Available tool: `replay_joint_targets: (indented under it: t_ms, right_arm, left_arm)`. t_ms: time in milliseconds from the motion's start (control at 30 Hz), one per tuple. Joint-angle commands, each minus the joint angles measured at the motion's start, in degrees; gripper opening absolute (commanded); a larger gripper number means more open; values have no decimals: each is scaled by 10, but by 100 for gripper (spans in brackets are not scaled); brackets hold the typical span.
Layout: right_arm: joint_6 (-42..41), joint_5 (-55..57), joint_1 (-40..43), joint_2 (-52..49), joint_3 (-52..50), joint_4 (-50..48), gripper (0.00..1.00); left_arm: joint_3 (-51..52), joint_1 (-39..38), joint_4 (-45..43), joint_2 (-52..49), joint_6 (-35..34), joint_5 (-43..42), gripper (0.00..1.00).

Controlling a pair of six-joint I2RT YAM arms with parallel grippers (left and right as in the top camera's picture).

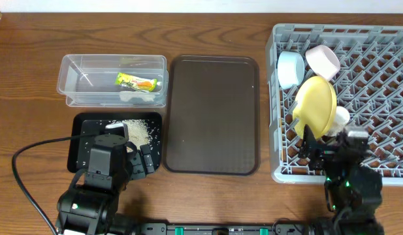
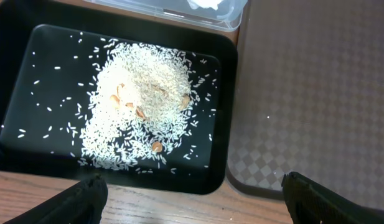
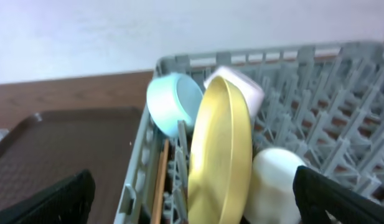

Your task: Sort waste into correct bins and load items into the dishwasher rack

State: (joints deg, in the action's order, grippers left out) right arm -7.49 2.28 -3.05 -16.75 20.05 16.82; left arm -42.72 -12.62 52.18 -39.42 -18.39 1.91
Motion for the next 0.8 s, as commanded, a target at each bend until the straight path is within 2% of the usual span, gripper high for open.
replay_joint_targets:
  t_ms: [0,333,500,633,767]
  right_arm:
    - [24,-28,24,59,-55,-45,99]
    - [43,-32,37,159,-156,-142,99]
    - [50,-33,40,165,-196,-223,99]
    - [64,-37,40,165,-198,-212,99]
    - [73,-59,40,165,-198,-127,99]
  left_arm:
    - [3,-3,0,1,-5,11,93]
    - [3,-3,0,1,-5,11,93]
    - [3,-3,0,1,-5,11,93]
    - [3,-3,0,1,-5,11,93]
    - [3,-3,0,1,-5,11,93]
